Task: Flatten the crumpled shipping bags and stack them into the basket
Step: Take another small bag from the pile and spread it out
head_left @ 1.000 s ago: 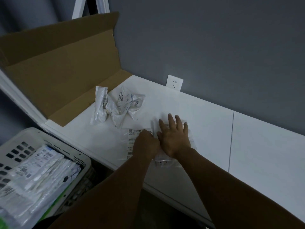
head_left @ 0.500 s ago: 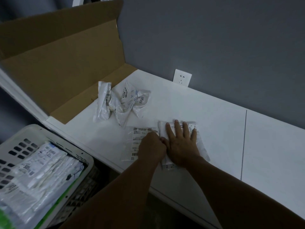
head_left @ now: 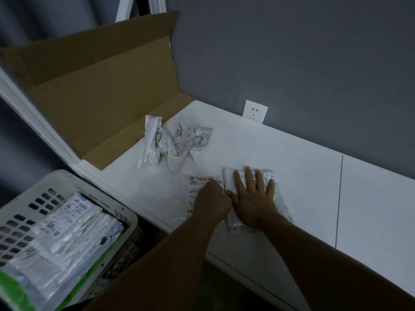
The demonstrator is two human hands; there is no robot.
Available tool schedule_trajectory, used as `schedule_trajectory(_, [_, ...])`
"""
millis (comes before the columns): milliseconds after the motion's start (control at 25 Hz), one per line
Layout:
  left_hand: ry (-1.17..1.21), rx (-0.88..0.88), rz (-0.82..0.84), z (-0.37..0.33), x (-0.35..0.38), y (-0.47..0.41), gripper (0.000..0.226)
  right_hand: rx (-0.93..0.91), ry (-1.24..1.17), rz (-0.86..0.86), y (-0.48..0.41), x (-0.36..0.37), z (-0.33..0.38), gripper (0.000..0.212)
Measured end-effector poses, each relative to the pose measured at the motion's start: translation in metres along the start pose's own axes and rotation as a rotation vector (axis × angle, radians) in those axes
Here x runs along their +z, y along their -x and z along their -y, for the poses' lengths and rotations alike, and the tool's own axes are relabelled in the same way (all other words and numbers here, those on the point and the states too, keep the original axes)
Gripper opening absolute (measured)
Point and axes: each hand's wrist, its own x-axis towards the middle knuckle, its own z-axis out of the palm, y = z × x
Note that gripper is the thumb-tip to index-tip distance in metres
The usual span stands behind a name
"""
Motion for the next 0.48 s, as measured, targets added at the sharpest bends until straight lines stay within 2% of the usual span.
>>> schedule_trajectory(160, [0.046, -0.021, -0.044, 0.005, -0.021, 0.000, 0.034, 0.004, 0.035, 0.030, 0.000, -0.010, 0.001, 0.085])
schedule_trajectory(360, [0.041, -0.070, -0.126, 0.020, -0.046, -0.006, 0.029, -0.006, 0.046, -0.006, 0.004, -0.028, 0.011, 0.079])
schedule_trajectory(480, [-0.040, -0.211, -0.143, 0.033, -0.056, -0.006, 0.041, -0.115, 0.015, -0.075, 0.007, -0.047, 0.035, 0.065])
